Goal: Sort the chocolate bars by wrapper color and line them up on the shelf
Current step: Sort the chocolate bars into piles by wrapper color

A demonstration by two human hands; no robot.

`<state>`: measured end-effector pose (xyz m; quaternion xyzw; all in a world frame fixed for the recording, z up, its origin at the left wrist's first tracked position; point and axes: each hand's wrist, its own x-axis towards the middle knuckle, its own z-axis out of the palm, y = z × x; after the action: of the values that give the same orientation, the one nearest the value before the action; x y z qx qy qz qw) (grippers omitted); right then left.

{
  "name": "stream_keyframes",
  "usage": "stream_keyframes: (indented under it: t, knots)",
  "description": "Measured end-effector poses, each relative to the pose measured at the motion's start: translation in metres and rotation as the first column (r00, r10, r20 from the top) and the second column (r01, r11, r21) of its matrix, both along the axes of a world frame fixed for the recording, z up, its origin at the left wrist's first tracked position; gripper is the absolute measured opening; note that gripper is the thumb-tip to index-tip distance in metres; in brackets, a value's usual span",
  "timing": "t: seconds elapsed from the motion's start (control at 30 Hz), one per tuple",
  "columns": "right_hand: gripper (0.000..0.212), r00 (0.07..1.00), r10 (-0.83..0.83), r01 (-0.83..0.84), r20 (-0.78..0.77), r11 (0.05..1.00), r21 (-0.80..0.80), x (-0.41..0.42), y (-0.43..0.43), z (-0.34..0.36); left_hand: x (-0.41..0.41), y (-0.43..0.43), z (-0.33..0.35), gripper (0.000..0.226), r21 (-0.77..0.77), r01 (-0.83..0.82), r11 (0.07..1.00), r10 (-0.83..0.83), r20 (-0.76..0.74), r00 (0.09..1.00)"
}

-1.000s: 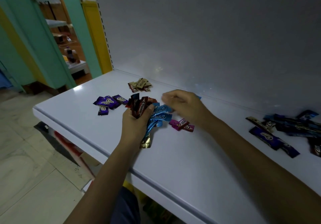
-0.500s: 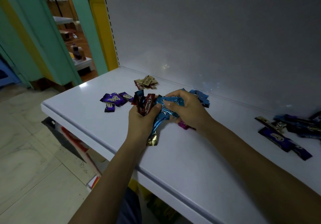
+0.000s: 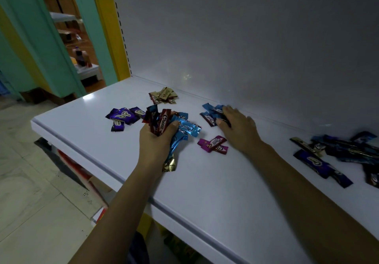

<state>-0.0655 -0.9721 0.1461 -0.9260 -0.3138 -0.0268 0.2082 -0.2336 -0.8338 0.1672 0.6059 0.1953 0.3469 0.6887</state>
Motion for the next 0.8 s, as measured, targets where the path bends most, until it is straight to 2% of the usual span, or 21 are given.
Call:
stream_keyframes:
  t: [0.1, 0.2, 0.3, 0.33, 0.4, 0.43, 0.5, 0.63, 0.8]
  knots:
    - [0.055, 1.0, -0.021, 0.021, -0.018, 1.0, -0.011, 0.004, 0.0, -0.002, -0.001, -0.001, 0.0, 0.017, 0.006, 0.006, 1.0, -0.007, 0.011, 1.0]
    - [0.055, 0.994, -0.015, 0.009, 0.108, 0.998, 0.06, 0.0, -0.002, -0.002, -0.002, -0.001, 0.001, 0.018, 0.0, 0.004, 1.0, -0.004, 0.013, 1.0]
    - [0.041, 0.978, 0.024, -0.084, 0.206, 0.954, 0.287, -0.018, 0.0, 0.005, -0.002, -0.001, 0.001, 0.019, -0.008, 0.005, 1.0, -0.005, 0.018, 1.0]
    - [0.038, 0.984, 0.068, -0.128, 0.164, 0.915, 0.384, -0.027, 0.002, 0.01, -0.002, -0.001, 0.001, 0.019, -0.01, 0.006, 1.0, -0.005, 0.019, 1.0]
    - [0.027, 0.97, 0.235, -0.163, -0.069, 0.829, 0.535, -0.049, 0.008, 0.025, -0.002, 0.0, 0.0, 0.018, -0.002, 0.003, 1.0, -0.003, 0.012, 1.0]
    - [0.02, 0.919, 0.331, -0.157, -0.213, 0.804, 0.573, -0.058, 0.013, 0.031, -0.003, 0.0, 0.0, 0.017, 0.004, 0.0, 1.0, 0.0, 0.007, 1.0]
    - [0.028, 0.813, 0.451, -0.157, -0.369, 0.779, 0.607, -0.07, 0.021, 0.037, -0.003, 0.0, 0.0, 0.021, 0.0, 0.001, 1.0, -0.001, 0.004, 1.0]
    - [0.029, 0.742, 0.495, -0.043, -0.453, 0.709, 0.703, -0.079, 0.028, 0.038, -0.005, 0.0, 0.002, 0.018, -0.003, 0.041, 0.999, -0.041, 0.002, 0.999]
    - [0.02, 0.806, 0.464, -0.061, -0.368, 0.683, 0.728, -0.076, 0.029, 0.038, -0.005, -0.001, 0.002, 0.01, 0.02, 0.128, 0.992, -0.127, -0.026, 0.992]
